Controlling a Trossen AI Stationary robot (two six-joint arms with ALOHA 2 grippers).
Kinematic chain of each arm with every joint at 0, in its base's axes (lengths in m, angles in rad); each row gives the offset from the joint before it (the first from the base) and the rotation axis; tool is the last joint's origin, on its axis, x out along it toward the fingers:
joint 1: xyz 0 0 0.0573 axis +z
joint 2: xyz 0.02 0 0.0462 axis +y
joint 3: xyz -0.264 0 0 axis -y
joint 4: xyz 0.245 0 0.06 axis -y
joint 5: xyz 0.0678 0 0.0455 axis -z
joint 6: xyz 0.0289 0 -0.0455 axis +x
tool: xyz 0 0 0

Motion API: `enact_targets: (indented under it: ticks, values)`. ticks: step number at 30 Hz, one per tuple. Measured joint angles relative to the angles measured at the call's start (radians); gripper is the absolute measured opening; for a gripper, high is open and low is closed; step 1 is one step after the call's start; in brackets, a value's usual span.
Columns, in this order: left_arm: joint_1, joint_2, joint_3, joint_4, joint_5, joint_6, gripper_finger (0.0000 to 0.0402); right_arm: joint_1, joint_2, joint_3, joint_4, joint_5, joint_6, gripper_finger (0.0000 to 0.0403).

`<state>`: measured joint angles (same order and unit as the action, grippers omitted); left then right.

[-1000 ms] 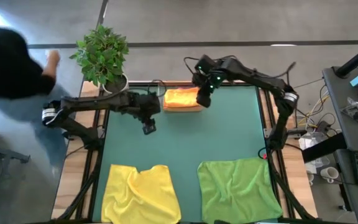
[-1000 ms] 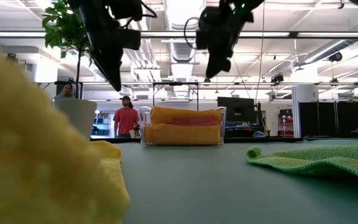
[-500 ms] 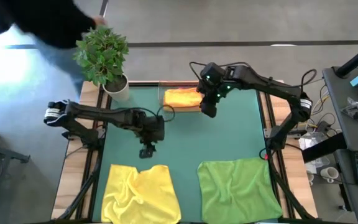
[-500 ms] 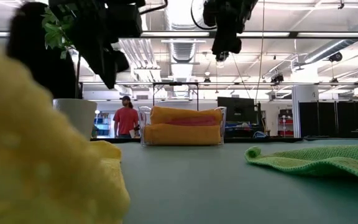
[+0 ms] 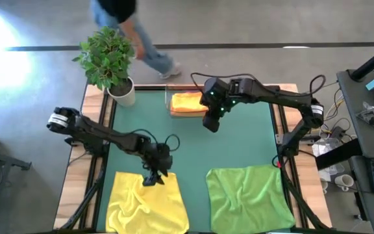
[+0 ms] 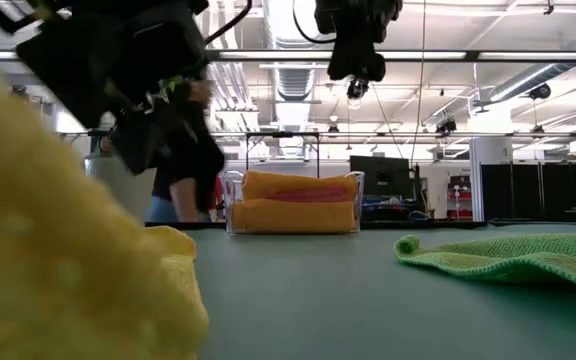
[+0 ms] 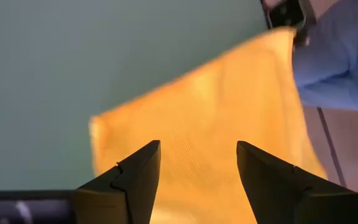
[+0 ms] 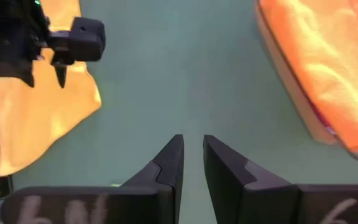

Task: Fold microfiber towels
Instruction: Fold the yellow microfiber cloth

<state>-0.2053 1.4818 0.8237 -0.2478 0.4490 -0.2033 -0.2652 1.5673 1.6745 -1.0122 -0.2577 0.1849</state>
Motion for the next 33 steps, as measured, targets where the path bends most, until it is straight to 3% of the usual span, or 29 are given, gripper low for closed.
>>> enact_targets:
  ticks: [5, 15, 22, 27, 30, 33]
  values:
    - [-0.031, 0.079, -0.025, 0.048, -0.017, -0.002, 0.0196, 0.040, 0.000, 0.000, 0.000, 0.007, 0.028, 0.0052]
    - [-0.034, 0.204, 0.000, 0.053, -0.159, -0.024, 0.0195, 0.100, 0.000, 0.000, -0.001, 0.035, 0.026, 0.0052]
    - [-0.001, 0.203, -0.001, 0.067, -0.522, 0.079, 0.0195, 0.108, 0.000, -0.001, 0.000, 0.059, 0.022, 0.0052]
    - [0.059, 0.204, -0.003, 0.071, -0.708, 0.204, 0.0196, 0.108, 0.000, -0.001, 0.000, 0.059, 0.018, 0.0052]
    - [0.113, 0.207, -0.007, 0.113, -0.780, 0.270, 0.0196, 0.108, 0.000, -0.001, 0.000, 0.060, 0.007, 0.0052]
    - [0.179, 0.208, -0.008, 0.165, -0.781, 0.297, 0.0196, 0.108, 0.000, -0.001, 0.000, 0.060, 0.006, 0.0052]
